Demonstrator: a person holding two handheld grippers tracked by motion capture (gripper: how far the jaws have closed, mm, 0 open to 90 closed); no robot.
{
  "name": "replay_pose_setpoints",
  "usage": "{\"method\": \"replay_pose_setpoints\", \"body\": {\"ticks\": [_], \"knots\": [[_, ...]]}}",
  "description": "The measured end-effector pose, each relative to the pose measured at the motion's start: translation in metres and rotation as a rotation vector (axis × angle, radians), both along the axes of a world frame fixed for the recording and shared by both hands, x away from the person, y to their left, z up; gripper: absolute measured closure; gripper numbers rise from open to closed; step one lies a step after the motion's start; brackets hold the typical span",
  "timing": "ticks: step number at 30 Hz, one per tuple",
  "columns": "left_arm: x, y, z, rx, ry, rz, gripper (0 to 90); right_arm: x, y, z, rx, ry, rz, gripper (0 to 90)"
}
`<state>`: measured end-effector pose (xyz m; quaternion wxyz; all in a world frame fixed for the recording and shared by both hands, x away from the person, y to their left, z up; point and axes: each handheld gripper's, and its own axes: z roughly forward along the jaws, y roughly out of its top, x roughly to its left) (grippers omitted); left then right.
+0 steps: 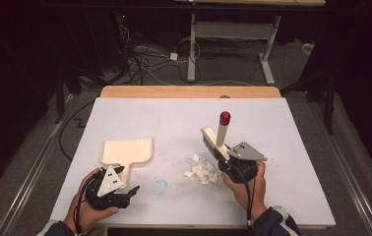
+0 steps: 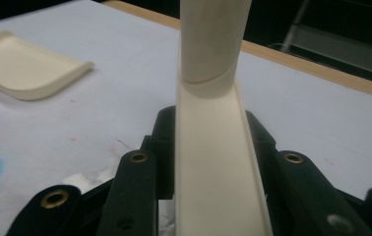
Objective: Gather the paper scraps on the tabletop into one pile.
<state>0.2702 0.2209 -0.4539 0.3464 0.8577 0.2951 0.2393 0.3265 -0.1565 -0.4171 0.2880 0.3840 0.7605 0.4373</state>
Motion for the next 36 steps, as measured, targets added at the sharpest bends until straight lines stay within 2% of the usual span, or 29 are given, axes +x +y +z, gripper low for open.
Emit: {"method": "replay_pose_setpoints", "body": {"ticks": [9,12,17,23,27,34,36], "knots": [[0.0,0.002,0.001,0.001,-0.002,0.002,22.4,-0.024,0.011,0.01,0.068,0.017,0.176,66.8],[0.0,0.002,0.001,-0.001,-0.003,0.001,22.4,-0.031,0.019,0.007,0.081,0.042,0.224,66.8],[0.0,0.001,0.001,0.003,0.0,-0.001,22.4,-0.034,0.03,-0.008,0.054,0.096,0.276,66.8],[0.0,0.001,0.0,0.003,0.003,-0.004,22.4,-0.029,0.034,-0.021,0.03,0.138,0.274,66.8],[0.0,0.001,0.0,0.003,0.004,-0.007,22.4,-0.024,0.03,-0.026,0.004,0.157,0.238,66.8],[0.0,0.0,0.0,0.006,0.005,-0.011,22.4,-0.021,0.02,-0.019,-0.023,0.135,0.187,66.8],[0.0,0.0,0.0,0.006,0.004,-0.011,22.4,-0.021,0.017,-0.017,-0.011,0.13,0.187,66.8]]}}
